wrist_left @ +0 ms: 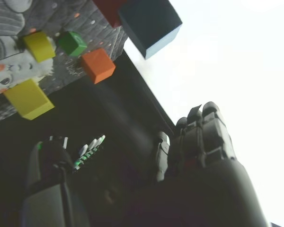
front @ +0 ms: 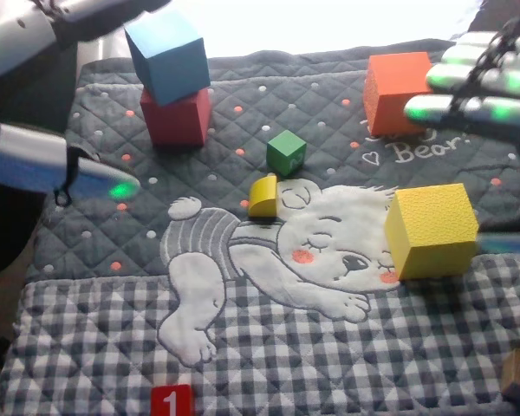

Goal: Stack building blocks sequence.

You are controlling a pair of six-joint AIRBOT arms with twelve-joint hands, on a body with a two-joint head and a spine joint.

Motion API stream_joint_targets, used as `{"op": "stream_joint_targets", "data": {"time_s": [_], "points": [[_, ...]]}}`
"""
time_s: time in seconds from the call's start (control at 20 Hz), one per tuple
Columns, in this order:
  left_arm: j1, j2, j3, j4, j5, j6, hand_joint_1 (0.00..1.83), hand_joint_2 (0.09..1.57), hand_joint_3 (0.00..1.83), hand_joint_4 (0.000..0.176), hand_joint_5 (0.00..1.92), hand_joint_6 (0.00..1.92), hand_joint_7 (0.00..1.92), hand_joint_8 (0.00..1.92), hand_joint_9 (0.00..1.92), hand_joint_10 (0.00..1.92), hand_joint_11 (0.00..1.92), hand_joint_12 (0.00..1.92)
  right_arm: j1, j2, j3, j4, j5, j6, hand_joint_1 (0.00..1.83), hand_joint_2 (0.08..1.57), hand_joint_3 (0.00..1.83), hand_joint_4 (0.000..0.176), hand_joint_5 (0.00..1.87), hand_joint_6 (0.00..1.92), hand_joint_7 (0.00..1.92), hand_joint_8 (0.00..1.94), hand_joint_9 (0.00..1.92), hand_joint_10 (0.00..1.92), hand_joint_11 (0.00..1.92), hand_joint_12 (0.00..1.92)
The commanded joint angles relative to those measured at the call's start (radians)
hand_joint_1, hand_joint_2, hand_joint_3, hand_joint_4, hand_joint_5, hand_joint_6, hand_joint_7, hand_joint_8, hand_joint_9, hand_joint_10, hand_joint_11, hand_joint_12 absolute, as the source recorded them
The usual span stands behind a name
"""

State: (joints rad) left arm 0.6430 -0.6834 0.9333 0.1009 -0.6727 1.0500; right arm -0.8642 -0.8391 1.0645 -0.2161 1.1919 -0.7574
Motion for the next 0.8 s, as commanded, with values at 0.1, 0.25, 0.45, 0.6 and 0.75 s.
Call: {"op": "stream_joint_targets", "data": {"time_s": [0.1,0.25,0.45,0.6,0.75], "points": [[0.058,0.000,-0.013,-0.070,-0.210,0.001,0.74,0.84,0.00,0.176,0.04,0.01,0.00,0.00,0.00,0.00,0.00,0.00,0.023,-0.057,0.042,0.039,0.034,0.038,0.83,0.97,0.01,0.176,0.03,0.00,0.04,0.00,0.03,0.00,0.05,0.01],[0.100,-0.001,-0.015,-0.117,-0.252,0.001,0.73,0.85,0.00,0.176,0.04,0.01,0.00,0.00,0.00,0.00,0.00,0.00,0.040,-0.099,0.070,0.024,-0.048,0.050,0.66,0.91,0.00,0.175,0.01,0.00,0.00,0.00,0.00,0.00,0.01,0.00],[0.115,-0.008,-0.014,-0.131,-0.258,0.001,0.75,0.86,0.00,0.176,0.09,0.02,0.00,0.00,0.00,0.00,0.00,0.00,0.061,-0.146,0.114,0.005,-0.132,0.078,0.69,0.91,0.00,0.176,0.04,0.01,0.03,0.01,0.01,0.00,0.04,0.02],[0.121,-0.016,-0.010,-0.141,-0.262,0.001,0.74,0.86,0.00,0.176,0.10,0.01,0.00,0.00,0.00,0.00,0.05,0.02,0.076,-0.180,0.154,0.003,-0.193,0.096,0.81,0.91,0.00,0.176,0.10,0.02,0.08,0.01,0.06,0.01,0.08,0.05],[0.122,-0.024,-0.003,-0.142,-0.250,0.001,0.73,0.87,0.00,0.176,0.10,0.01,0.00,0.00,0.00,0.00,0.05,0.03,0.080,-0.212,0.190,0.000,-0.228,0.131,0.87,0.97,0.00,0.158,0.23,0.01,0.25,0.01,0.27,0.02,0.28,0.14]]}}
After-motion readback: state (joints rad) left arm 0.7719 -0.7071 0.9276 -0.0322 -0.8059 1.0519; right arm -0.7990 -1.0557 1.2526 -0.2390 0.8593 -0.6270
